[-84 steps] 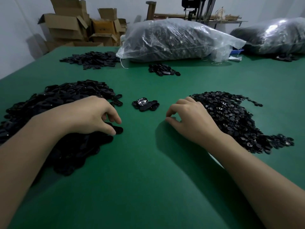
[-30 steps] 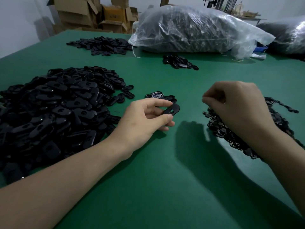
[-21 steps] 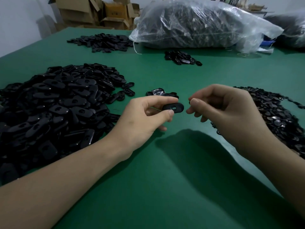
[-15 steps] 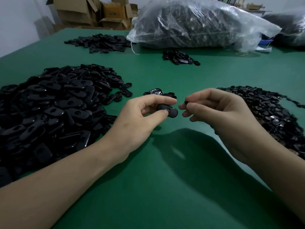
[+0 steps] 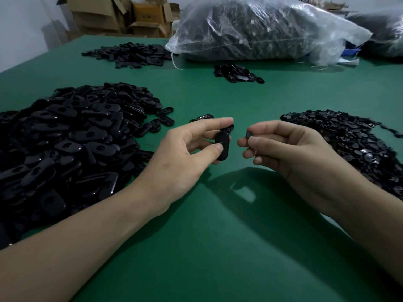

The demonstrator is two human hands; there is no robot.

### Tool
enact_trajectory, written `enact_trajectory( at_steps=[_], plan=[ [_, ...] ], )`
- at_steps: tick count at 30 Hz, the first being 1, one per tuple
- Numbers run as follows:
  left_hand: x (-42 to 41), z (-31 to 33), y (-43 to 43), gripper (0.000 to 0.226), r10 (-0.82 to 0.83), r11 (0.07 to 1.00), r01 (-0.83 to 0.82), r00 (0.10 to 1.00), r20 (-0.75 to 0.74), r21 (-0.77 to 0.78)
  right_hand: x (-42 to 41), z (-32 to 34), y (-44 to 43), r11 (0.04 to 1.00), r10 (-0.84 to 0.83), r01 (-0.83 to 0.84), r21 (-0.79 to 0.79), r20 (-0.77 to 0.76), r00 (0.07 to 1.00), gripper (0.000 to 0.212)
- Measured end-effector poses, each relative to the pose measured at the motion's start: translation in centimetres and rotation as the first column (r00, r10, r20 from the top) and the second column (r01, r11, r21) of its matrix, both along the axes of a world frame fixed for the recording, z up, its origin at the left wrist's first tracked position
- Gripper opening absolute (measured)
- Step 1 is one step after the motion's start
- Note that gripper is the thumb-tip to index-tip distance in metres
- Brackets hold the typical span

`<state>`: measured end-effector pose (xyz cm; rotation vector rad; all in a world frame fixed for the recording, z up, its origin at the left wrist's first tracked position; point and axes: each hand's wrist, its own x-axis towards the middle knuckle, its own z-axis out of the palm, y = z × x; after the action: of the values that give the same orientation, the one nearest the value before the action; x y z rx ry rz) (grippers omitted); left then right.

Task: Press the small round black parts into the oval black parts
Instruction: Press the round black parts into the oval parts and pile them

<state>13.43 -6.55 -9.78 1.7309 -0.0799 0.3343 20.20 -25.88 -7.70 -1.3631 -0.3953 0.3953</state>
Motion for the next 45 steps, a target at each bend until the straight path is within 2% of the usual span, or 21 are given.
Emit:
enact_trajectory(
  at_steps=[5,7,11,17,20,24,29,33,37,41,45],
  plan=[
    [0.0,0.0,0.1,0.05,-0.006,0.998,0.006,1.0,0.0,0.07,0.1,0.0,-0.2,0.999,0.023,-0.021,0.039,-0.051,0.998,0.028],
    [0.0,0.0,0.1,0.051,-0.018,0.999,0.018,1.0,-0.014,0.047,0.0,0.1,-0.2,0.998,0.037,-0.033,0.053,-0.066,0.997,0.023],
    [0.2,-0.2,0.1,0.042,-0.002,1.0,0.001,1.0,-0.029,-0.03,-0.2,0.2,0.0,0.997,0.068,-0.066,0.035,-0.073,0.995,0.022],
    [0.1,-0.2,0.2,0.032,0.024,1.0,-0.025,1.0,0.019,0.018,-0.2,0.3,0.0,0.995,0.1,-0.098,0.028,-0.057,0.993,0.015],
    [0.2,-0.3,0.2,0.031,0.039,0.998,-0.04,0.999,0.03,0.044,-0.2,0.3,0.0,0.995,0.1,-0.1,0.013,-0.039,0.994,0.02],
    [0.1,-0.1,-0.1,0.027,0.018,0.999,-0.018,1.0,0.0,-0.051,-0.3,0.5,-0.1,0.997,0.078,-0.079,-0.007,-0.017,0.997,0.029],
    [0.3,-0.2,0.1,0.018,0.027,0.999,-0.026,1.0,0.014,-0.018,-0.4,1.0,-0.2,0.999,0.025,-0.023,-0.046,0.04,0.999,0.03],
    [0.1,-0.1,-0.1,0.022,0.017,0.999,-0.018,0.999,0.035,0.041,-0.4,1.0,-0.2,0.994,-0.015,0.025,-0.105,0.095,0.995,0.023],
    [0.0,-0.1,-0.2,0.028,0.023,0.999,-0.024,0.999,0.025,0.036,-0.3,0.9,-0.2,0.992,-0.03,0.046,-0.115,0.13,0.991,0.02],
    [0.0,-0.1,-0.2,0.028,-0.04,0.999,0.041,0.999,0.024,-0.029,-0.4,0.8,-0.1,0.994,0.019,-0.005,-0.112,0.126,0.992,0.022],
    [0.0,-0.2,0.0,0.031,-0.044,0.999,0.044,0.998,0.052,-0.002,-0.4,0.7,-0.1,0.996,0.036,-0.03,-0.084,0.063,0.997,0.023]
  ],
)
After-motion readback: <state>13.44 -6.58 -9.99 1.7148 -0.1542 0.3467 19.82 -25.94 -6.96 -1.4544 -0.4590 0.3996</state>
